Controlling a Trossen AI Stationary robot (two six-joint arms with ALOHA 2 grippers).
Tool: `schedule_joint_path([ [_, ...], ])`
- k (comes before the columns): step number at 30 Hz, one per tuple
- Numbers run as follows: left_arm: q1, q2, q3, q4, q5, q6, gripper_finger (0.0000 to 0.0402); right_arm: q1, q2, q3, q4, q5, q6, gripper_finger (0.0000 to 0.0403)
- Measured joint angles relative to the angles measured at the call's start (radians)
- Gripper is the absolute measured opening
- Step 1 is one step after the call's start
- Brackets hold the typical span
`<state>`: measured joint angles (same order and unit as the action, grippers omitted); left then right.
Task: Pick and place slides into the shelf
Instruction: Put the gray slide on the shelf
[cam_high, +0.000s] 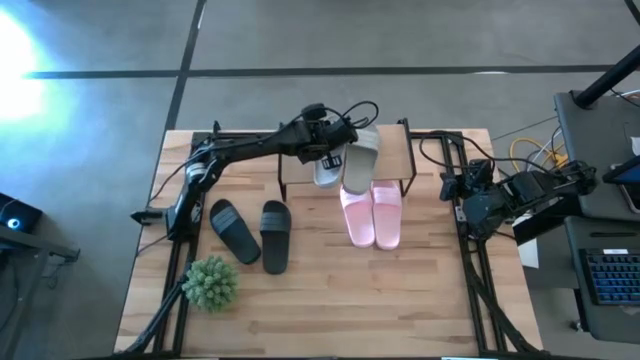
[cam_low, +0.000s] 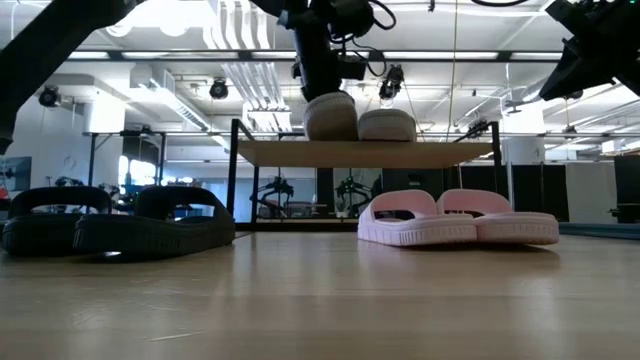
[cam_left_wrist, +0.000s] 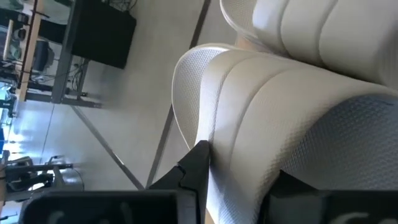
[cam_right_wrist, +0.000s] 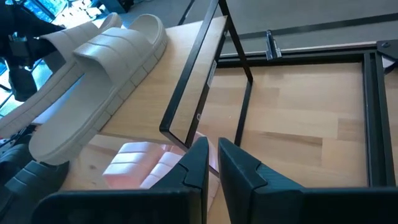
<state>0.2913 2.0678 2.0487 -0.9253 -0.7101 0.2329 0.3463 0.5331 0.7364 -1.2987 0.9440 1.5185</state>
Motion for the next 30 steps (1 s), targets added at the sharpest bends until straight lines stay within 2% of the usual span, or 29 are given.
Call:
schedule_joint_path([
  [7, -0.001, 0.0, -0.018, 0.0, 0.006, -0.009, 0.0048, 0.0, 0.0, 0.0, 0.0, 0.0, -0.003, 0.0028],
  [13, -0.002, 0.0, -0.033, 0.0, 0.107, -0.049, 0.0048, 0.0, 0.0, 0.0, -0.002, 0.0, -0.015, 0.0028],
  [23, -0.003, -0.001, -0.041, 0.005, 0.09, -0.035, 0.0048, 0.0, 0.0, 0.0, -0.002, -0.008, -0.029, 0.0028],
  [26, -0.003, -0.001, -0.042, 0.005, 0.089, -0.035, 0.0048, 0.0, -0.001, 0.0, 0.003, -0.057, -0.03, 0.0028],
  [30, -0.002, -0.001, -0.043, 0.004, 0.089, -0.035, 0.0048, 0.0, -0.007, 0.0, 0.078, -0.192, -0.097, 0.0028],
])
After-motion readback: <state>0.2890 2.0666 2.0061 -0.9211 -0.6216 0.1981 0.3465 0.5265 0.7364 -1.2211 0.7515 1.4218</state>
